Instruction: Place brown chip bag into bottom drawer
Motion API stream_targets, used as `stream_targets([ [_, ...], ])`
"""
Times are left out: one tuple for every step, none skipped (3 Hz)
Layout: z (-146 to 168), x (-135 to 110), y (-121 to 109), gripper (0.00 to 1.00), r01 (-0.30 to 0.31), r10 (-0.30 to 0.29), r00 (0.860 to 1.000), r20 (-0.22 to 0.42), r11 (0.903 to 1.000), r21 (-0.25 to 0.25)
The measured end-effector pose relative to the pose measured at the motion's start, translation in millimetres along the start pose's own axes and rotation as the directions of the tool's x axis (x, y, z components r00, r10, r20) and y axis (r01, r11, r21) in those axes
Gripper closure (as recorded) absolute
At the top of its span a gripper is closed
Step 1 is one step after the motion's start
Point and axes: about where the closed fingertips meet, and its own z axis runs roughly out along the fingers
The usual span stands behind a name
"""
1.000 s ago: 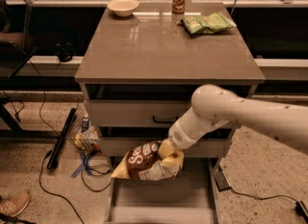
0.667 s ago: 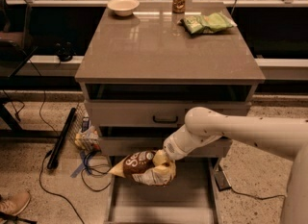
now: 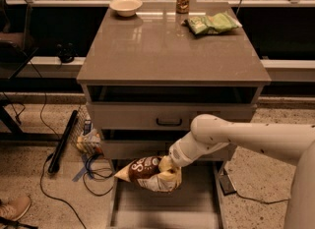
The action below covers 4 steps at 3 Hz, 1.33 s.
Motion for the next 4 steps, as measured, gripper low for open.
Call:
stream_targets([
  [30.5, 32.9, -33.3, 1.0, -0.069, 0.069, 0.998, 0.007, 0.9968, 0.039],
  [89.2, 42.8, -85.1, 1.0, -0.146, 0.138, 0.987, 0.085, 0.9837, 0.105],
  [122.4, 40.3, -114.4, 1.0, -0.212, 0.189, 0.969, 0.16, 0.9662, 0.146],
  [161.8, 32.9, -138.9, 0.81, -0.268, 0.235, 0.949, 0.211, 0.953, 0.142],
])
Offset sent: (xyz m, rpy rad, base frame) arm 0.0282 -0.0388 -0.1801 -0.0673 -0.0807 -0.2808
